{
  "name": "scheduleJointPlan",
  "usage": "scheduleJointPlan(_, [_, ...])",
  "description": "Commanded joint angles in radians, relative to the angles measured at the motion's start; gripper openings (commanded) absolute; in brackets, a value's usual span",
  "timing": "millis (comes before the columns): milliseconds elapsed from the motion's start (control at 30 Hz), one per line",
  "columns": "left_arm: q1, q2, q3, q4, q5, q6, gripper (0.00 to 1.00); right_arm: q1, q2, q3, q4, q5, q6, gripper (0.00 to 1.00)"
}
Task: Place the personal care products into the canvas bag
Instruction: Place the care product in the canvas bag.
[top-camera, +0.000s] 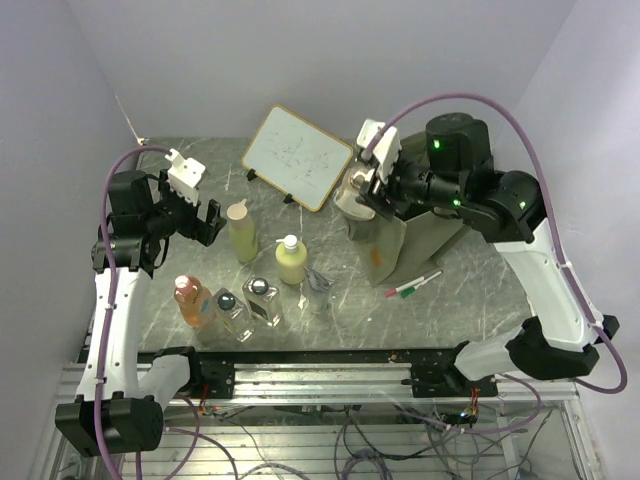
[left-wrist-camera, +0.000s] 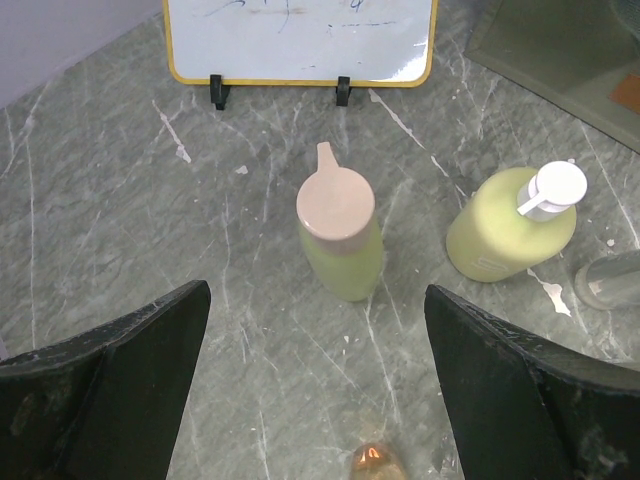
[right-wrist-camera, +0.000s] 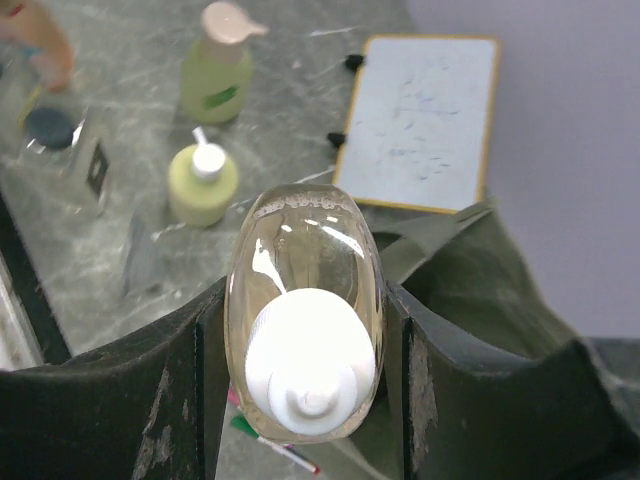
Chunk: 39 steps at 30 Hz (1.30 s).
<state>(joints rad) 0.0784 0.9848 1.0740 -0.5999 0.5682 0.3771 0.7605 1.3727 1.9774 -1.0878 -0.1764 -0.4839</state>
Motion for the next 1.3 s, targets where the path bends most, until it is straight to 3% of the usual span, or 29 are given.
scheduleJointPlan(0, [0.011,-0.01,0.037,0.006,0.013,-0.012,0.99,-0.006,0.041,0.17,0.166,0.167,0.074,0.0])
scheduleJointPlan(200, [0.012,-0.012,0.046,-0.012,0.009,0.003,0.99,-0.063,0.096,0.293,0.207,0.273,0.12,0.0])
scheduleJointPlan(433, [0.011,0.028,0.08,-0.045,0.044,-0.008,0.99,-0.235,0.138,0.318,0.21,0.255,0.14,0.0])
scheduleJointPlan(800, [-0.015,0.086,0.147,-0.046,0.08,0.004,0.99,-0.542,0.168,0.091,0.284,0.033,0.196,0.0])
scheduleJointPlan(967, [-0.033,0.093,0.129,-0.026,0.071,0.017,0.99,-0.588,0.171,-0.07,0.361,-0.024,0.217,0.0])
scheduleJointPlan(1267, [-0.06,0.061,0.068,0.042,0.073,-0.009,0.99,-0.598,0.177,-0.349,0.594,0.011,0.212,0.0])
